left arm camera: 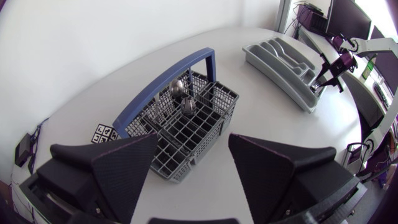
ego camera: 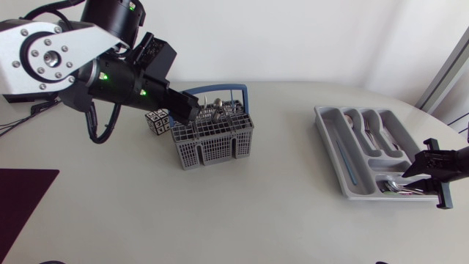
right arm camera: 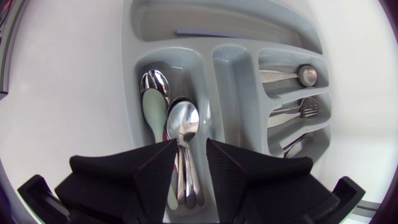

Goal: Transfer all utensils from the basket to the drawer tray.

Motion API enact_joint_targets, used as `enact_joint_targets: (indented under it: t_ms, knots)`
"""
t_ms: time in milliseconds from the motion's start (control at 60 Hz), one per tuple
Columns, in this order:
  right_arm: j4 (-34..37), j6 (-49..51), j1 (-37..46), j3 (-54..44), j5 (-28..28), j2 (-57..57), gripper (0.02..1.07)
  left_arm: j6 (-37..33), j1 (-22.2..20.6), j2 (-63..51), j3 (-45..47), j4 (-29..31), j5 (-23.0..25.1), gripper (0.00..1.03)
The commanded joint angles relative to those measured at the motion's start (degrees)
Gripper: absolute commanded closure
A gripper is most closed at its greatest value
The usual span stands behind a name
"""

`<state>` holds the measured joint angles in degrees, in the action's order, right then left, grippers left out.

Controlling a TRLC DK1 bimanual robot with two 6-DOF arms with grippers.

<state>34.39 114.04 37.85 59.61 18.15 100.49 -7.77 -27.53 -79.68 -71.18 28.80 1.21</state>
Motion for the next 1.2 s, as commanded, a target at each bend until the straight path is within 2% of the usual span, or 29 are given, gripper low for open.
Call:
enact_joint_targets:
  t_ms: [0,67,183,200,283,500,733,967,1183]
  knots:
    - [0.2,0.0,0.4,-1.9,0.7,-3.9,0.43,-1.3,0.2,1.5,1.8,-0.4,-0.2,0.23]
    - [2.0,-3.5,-0.6,-1.5,2.2,-6.8,0.42,-1.5,0.2,1.8,2.6,-1.0,-0.2,0.23]
    - [9.5,-10.9,-5.8,-0.5,4.3,-12.3,0.42,-2.1,0.2,2.3,4.3,-2.3,-0.2,0.23]
    - [10.9,-15.4,-8.5,-0.1,4.5,-14.0,0.42,-2.2,0.2,2.3,4.6,-2.7,-0.2,0.23]
    - [13.0,-25.4,-16.4,0.5,4.7,-17.3,0.42,-3.1,0.2,2.6,6.1,-3.8,-0.2,0.23]
    - [12.2,-48.8,-37.7,2.9,6.3,-19.0,0.42,-5.0,0.2,3.3,10.4,-6.6,-0.2,0.23]
    - [1.8,-73.6,-53.8,9.6,6.9,-11.3,0.43,-7.1,0.3,4.3,15.5,-11.7,-0.2,0.23]
    - [-4.9,-91.0,-61.4,17.0,9.4,-1.0,0.43,-10.3,0.6,6.1,21.8,-19.1,0.8,0.23]
    - [-15.2,-102.7,-66.1,21.4,7.5,6.0,0.44,-11.2,1.2,5.5,24.9,-24.3,2.5,0.23]
